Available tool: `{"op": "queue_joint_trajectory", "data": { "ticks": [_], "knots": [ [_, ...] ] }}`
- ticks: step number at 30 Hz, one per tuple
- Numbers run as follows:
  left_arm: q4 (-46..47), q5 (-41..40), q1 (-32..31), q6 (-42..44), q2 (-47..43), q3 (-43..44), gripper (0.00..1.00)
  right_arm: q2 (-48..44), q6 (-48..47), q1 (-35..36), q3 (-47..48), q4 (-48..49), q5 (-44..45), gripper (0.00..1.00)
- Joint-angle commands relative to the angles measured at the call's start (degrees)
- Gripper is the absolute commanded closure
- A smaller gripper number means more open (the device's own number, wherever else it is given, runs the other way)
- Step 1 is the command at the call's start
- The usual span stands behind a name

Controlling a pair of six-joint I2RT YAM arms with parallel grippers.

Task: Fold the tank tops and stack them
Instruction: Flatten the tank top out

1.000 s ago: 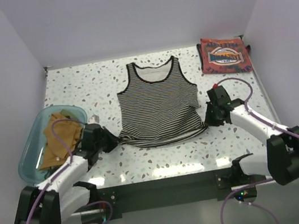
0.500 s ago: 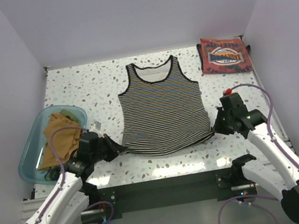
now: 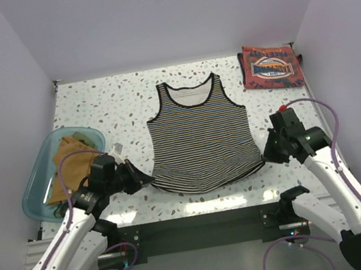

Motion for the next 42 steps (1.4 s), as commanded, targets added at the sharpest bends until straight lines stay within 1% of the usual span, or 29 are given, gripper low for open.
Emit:
{"op": "queue_joint_trajectory", "data": {
  "ticks": [1, 6, 11, 14, 17, 20, 22, 25, 26, 27, 28, 29, 30, 31, 32, 33, 34, 37, 39, 40, 42],
  "knots": [
    [-1.0, 2.8, -0.2, 1.1, 1.6, 2.6, 1.00, 2.8, -0.1, -0.2, 3.5, -2.8, 2.9, 1.00],
    [-1.7, 3.5, 0.0, 0.8, 0.0, 1.5, 1.00, 2.6, 0.6, -0.4, 3.4, -3.5, 4.6, 1.00],
    [-4.5, 2.7, 1.5, 2.6, 1.6, 4.4, 1.00, 5.8, -1.0, -2.4, 6.9, -5.7, 6.7, 1.00],
    [-4.9, 0.6, 2.6, 3.9, 3.7, 5.9, 1.00, 7.9, -1.2, -3.9, 7.6, -5.3, 6.8, 1.00],
    [-4.1, 0.7, 3.5, 4.7, 6.5, 5.5, 1.00, 9.5, -1.9, -5.5, 6.4, -4.6, 6.3, 1.00],
    [-2.7, 2.4, 3.6, 4.6, 7.0, 4.1, 1.00, 9.1, -3.1, -6.7, 4.9, -4.4, 6.9, 1.00],
    [-2.8, 2.1, 3.6, 5.5, 7.6, 4.0, 1.00, 9.4, -4.2, -9.0, 4.2, -4.7, 7.2, 1.00],
    [-3.3, 3.9, 3.7, 7.0, 8.9, 4.3, 1.00, 10.5, -5.4, -11.1, 4.4, -5.8, 5.1, 1.00],
    [-3.3, 5.3, 3.7, 7.3, 8.7, 4.3, 1.00, 10.5, -4.8, -11.2, 4.2, -5.9, 1.8, 1.00],
    [-3.3, 5.8, 3.7, 7.4, 7.8, 3.8, 0.98, 10.2, -4.5, -11.2, 4.0, -6.1, 0.9, 0.98],
    [-3.5, 6.4, 3.7, 7.6, 7.1, 3.5, 0.83, 9.9, -4.0, -11.1, 4.1, -6.3, 0.7, 0.95],
    [-3.6, 7.1, 3.7, 7.7, 6.3, 3.3, 0.76, 9.5, -3.9, -11.1, 4.0, -6.9, 0.8, 0.87],
    [-4.0, 7.4, 3.7, 7.8, 4.8, 3.3, 0.69, 8.8, -3.9, -11.1, 4.5, -7.4, 1.7, 0.70],
    [-4.4, 7.8, 3.7, 8.0, 4.2, 3.5, 0.56, 8.5, -4.0, -11.2, 5.0, -8.0, 1.9, 0.66],
    [-5.0, 7.7, 3.7, 8.4, 3.6, 3.8, 0.52, 8.0, -4.0, -11.2, 5.4, -8.6, 2.1, 0.62],
    [-5.5, 7.5, 3.7, 8.5, 2.7, 4.7, 0.49, 7.5, -4.0, -11.1, 5.9, -8.5, 2.0, 0.57],
    [-6.0, 7.3, 3.7, 8.4, 2.2, 5.0, 0.46, 6.6, -4.0, -11.2, 6.3, -8.3, 2.0, 0.55],
    [-5.9, 6.9, 3.7, 8.3, 1.5, 6.6, 0.45, 6.3, -4.6, -11.1, 7.5, -7.8, 2.5, 0.51],
    [-5.2, 5.8, 3.7, 7.8, 2.8, 7.7, 0.45, 6.4, -4.8, -11.1, 8.7, -7.6, 2.4, 0.50],
    [-2.7, 5.7, 3.7, 7.4, 3.7, 7.8, 0.46, 6.2, -5.0, -11.2, 8.6, -6.9, 0.8, 0.50],
    [1.5, 5.5, 3.7, 5.8, 7.4, 7.9, 0.49, 5.8, -4.7, -11.1, 7.1, -2.1, -2.5, 0.50]
  ]
}}
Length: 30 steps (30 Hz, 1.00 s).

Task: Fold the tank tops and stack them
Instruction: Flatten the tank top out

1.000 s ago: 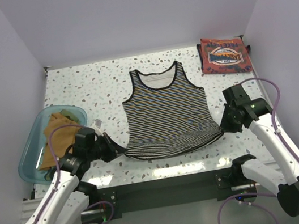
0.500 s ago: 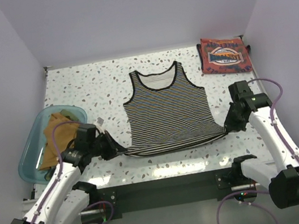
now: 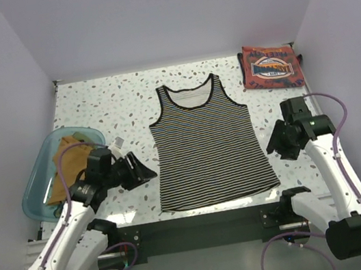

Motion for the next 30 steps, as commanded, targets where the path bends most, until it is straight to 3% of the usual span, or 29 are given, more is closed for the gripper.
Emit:
{"op": "queue_joint_trajectory", "data": {
  "ticks": [1, 5, 11, 20, 25, 30],
  "knots": [
    [9.7, -0.5, 0.5, -1.6, 5.2, 2.6, 0.51, -0.6, 0.5, -0.3, -0.2, 6.1, -5.6, 0.50],
    [17.2, -6.3, 0.3, -2.2, 15.1, 4.9, 0.53, 4.8, 4.6, 3.2, -4.5, 20.3, -9.4, 0.53],
    [20.4, -21.0, 0.5, 1.7, 31.9, 14.5, 0.55, 12.1, 14.4, 29.0, -3.4, 30.7, 1.8, 0.54],
    [15.5, -25.2, 0.6, 13.0, 63.4, 41.9, 0.59, 18.5, 25.9, 58.1, -2.4, 40.6, 15.4, 0.57],
    [10.2, -31.1, 0.7, 17.5, 71.0, 50.4, 0.60, 27.3, 26.9, 66.3, 4.2, 40.4, 21.1, 0.58],
    [11.2, -30.7, 0.7, 19.4, 72.7, 50.6, 0.60, 33.6, 26.6, 69.1, 7.8, 42.1, 20.8, 0.58]
  ]
}}
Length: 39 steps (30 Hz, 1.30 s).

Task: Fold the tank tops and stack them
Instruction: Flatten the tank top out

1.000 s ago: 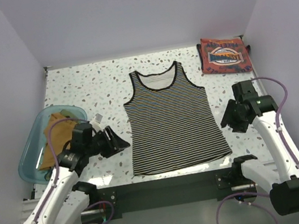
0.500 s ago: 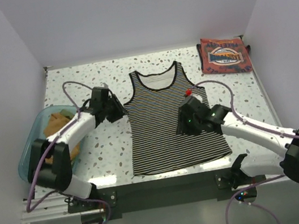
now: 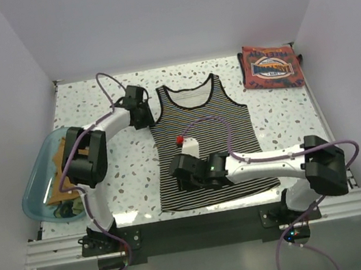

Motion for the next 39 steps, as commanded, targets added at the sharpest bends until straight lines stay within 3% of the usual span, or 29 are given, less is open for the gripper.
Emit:
{"op": "queue_joint_trajectory", "data": {
  "ticks": [1, 13, 21, 22, 23, 33, 39],
  "knots": [
    [-0.8, -2.1, 0.4, 4.0, 1.1, 2.6, 0.60, 4.0, 1.7, 1.7, 4.4, 3.2, 4.0, 0.59],
    [2.4, -0.7, 0.4, 4.9, 2.0, -1.2, 0.71, 23.9, 2.4, 10.3, 19.8, -0.9, 3.8, 0.59],
    [2.8, -0.5, 0.4, 4.3, 1.9, -1.2, 0.80, 28.8, 2.8, 12.3, 24.3, -4.7, 4.6, 0.61],
    [2.8, -0.4, 0.4, 4.3, 1.7, -1.2, 0.80, 29.3, 2.7, 12.5, 25.1, -5.2, 4.4, 0.70],
    [2.8, -0.3, 0.4, 4.3, 1.7, -1.1, 0.81, 30.2, 2.7, 12.6, 25.4, -5.3, 4.5, 0.71],
    [3.3, -0.1, 0.6, 4.2, 1.4, -1.3, 0.83, 30.9, 2.2, 13.4, 26.3, -9.1, 7.4, 0.69],
    [3.0, -0.3, 0.7, 4.2, 1.3, -1.4, 0.84, 30.6, 1.0, 15.7, 31.8, -13.5, 10.5, 0.68]
  ]
}}
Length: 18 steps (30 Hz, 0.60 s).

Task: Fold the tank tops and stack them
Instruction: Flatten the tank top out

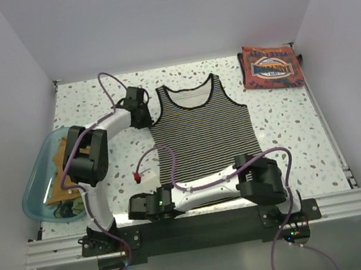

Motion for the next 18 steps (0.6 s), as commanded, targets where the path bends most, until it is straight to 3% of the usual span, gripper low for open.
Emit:
{"op": "queue_joint_trajectory", "data": {
  "ticks": [1, 18],
  "knots": [
    [0.9, 0.2, 0.7, 0.7, -0.2, -0.9, 0.84, -1.3, 0.0, 1.5, 4.1, -3.3, 4.9, 0.67],
    [1.3, 0.7, 1.0, 0.4, -0.4, -1.2, 0.85, 5.1, -0.4, 1.5, 7.3, -6.9, 6.9, 0.66]
  ]
}}
